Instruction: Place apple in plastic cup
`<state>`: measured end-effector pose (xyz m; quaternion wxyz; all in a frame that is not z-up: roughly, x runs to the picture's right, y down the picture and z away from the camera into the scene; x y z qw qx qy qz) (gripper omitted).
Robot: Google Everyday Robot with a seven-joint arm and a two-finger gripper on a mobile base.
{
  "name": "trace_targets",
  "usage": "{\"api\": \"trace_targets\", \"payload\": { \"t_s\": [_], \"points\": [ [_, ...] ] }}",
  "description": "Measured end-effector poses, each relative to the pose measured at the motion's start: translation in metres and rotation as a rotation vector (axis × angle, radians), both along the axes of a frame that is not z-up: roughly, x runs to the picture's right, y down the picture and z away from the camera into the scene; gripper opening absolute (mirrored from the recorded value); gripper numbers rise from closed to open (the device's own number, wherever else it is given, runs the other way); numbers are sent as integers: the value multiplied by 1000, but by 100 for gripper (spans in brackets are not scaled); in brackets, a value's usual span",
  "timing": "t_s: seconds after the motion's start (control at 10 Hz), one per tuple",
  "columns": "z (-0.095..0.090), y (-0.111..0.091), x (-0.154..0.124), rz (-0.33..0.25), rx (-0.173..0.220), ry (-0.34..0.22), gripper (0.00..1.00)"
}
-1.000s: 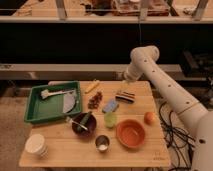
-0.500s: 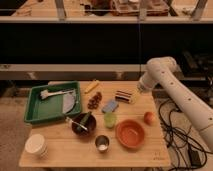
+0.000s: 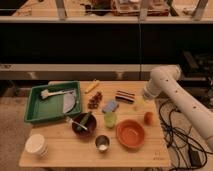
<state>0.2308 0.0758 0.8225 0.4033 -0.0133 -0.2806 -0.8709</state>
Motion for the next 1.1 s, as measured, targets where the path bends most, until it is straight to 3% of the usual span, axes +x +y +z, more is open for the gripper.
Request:
{"api": "trace_targets", "payload": {
  "t_s": [0.3, 0.9, 1.0, 1.1],
  "points": [
    [-3, 9, 35, 43, -9, 69, 80],
    [-2, 10, 34, 47, -13, 70, 80],
    [-1, 11, 35, 59, -17, 75, 80],
    [0, 15, 39, 109, -26, 99, 80]
  ]
}}
